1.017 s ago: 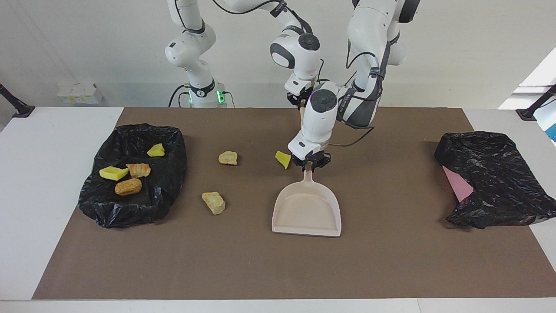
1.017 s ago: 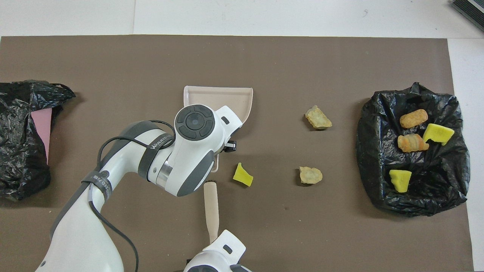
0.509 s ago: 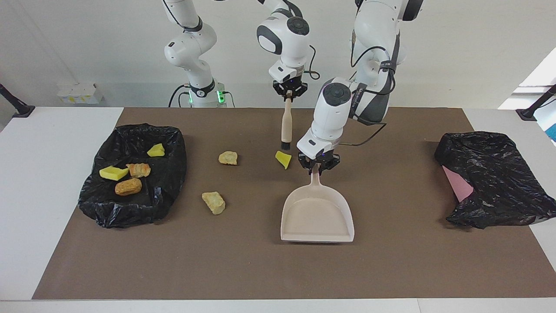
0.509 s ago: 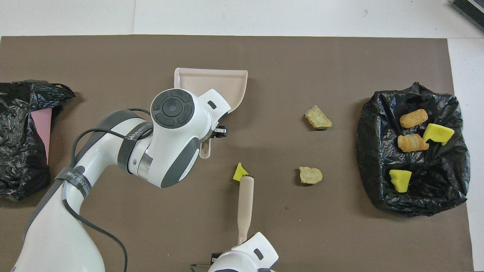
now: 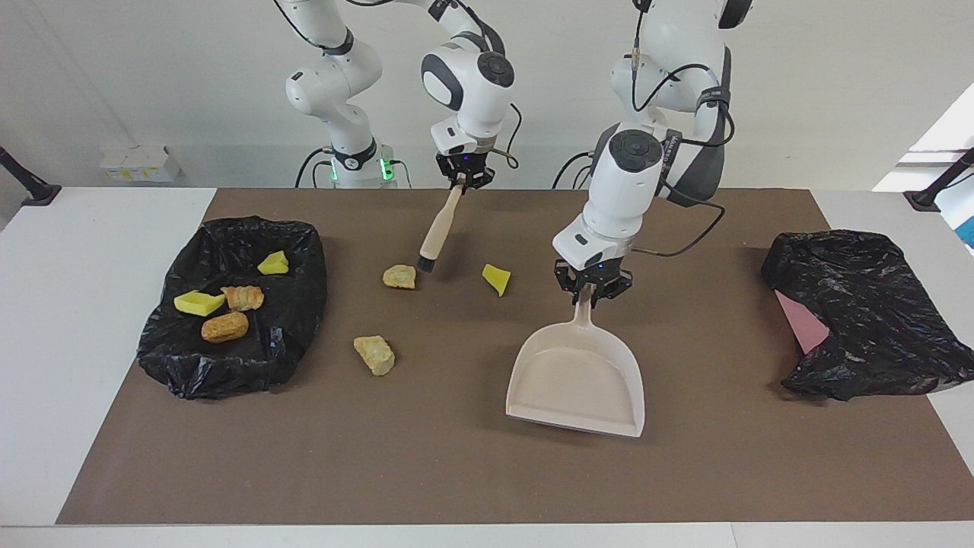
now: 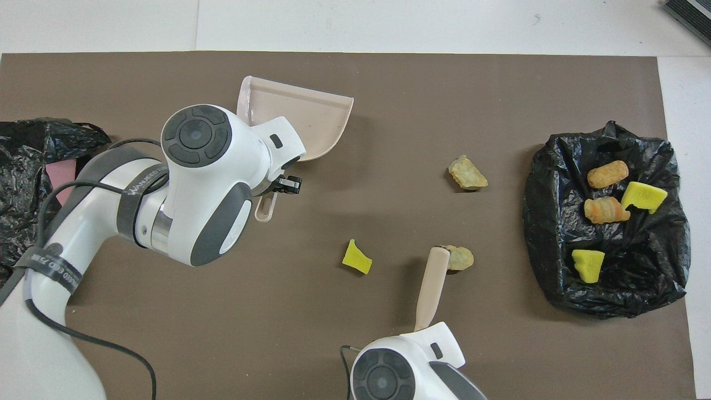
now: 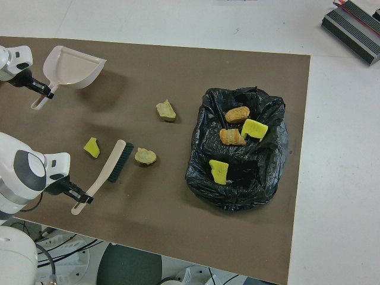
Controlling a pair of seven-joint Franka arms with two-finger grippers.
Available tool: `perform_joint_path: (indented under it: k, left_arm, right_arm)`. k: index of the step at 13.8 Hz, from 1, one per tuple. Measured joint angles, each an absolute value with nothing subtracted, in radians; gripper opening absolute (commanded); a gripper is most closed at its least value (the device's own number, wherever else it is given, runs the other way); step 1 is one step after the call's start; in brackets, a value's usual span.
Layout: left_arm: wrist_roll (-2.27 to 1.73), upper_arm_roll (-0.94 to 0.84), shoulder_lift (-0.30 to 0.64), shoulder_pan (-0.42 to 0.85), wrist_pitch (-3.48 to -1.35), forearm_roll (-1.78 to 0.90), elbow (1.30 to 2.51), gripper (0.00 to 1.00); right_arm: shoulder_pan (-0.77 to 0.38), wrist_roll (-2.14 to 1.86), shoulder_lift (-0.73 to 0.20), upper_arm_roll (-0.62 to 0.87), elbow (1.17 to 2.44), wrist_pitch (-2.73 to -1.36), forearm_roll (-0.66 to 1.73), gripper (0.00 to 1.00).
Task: Sweep and dump trash in bin
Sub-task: 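Sweep the yellow sponge and tan chunk into the dustpan with the right gripper's brush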
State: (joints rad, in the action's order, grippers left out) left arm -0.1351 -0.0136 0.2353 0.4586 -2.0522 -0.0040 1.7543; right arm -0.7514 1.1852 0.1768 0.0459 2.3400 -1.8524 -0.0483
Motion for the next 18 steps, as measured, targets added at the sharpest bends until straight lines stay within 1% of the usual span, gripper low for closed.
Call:
perform_joint_path:
  k: [2, 5, 8, 11, 15, 17, 18]
  left_arm:
    - [-0.034, -0.013, 0.218, 0.443, -2.025, -0.004, 1.754, 0.0]
    - [0.151, -0.012, 0.18, 0.4, -1.949, -0.002, 1.754, 0.0]
    - [0.388, -0.01, 0.142, 0.332, -1.879, -0.001, 1.755, 0.0]
    - [0.619, -0.008, 0.127, 0.28, -1.828, -0.001, 1.766, 0.0]
    - [0.836, -0.006, 0.098, 0.227, -1.823, 0.009, 1.835, 0.0]
    - [0.896, -0.006, 0.069, 0.222, -1.834, 0.025, 1.887, 0.0]
    - [0.926, -0.008, 0.047, 0.222, -1.844, 0.042, 1.925, 0.0]
  right_arm:
    - [-0.687, 1.154, 0.181, 0.045, 2.342, -1.799, -0.074, 0.0]
    - [-0.633, 1.105, 0.181, 0.046, 2.368, -1.796, -0.076, 0.0]
    - [-0.565, 0.992, 0.19, 0.047, 2.424, -1.851, -0.077, 0.0]
    - [-0.504, 0.912, 0.192, 0.045, 2.454, -1.912, -0.077, 0.0]
    - [-0.509, 0.901, 0.161, 0.053, 2.455, -2.015, -0.051, 0.0]
    - [-0.538, 0.901, 0.099, 0.055, 2.407, -2.053, 0.014, 0.0]
    - [-0.561, 0.904, 0.051, 0.056, 2.358, -2.07, 0.053, 0.0]
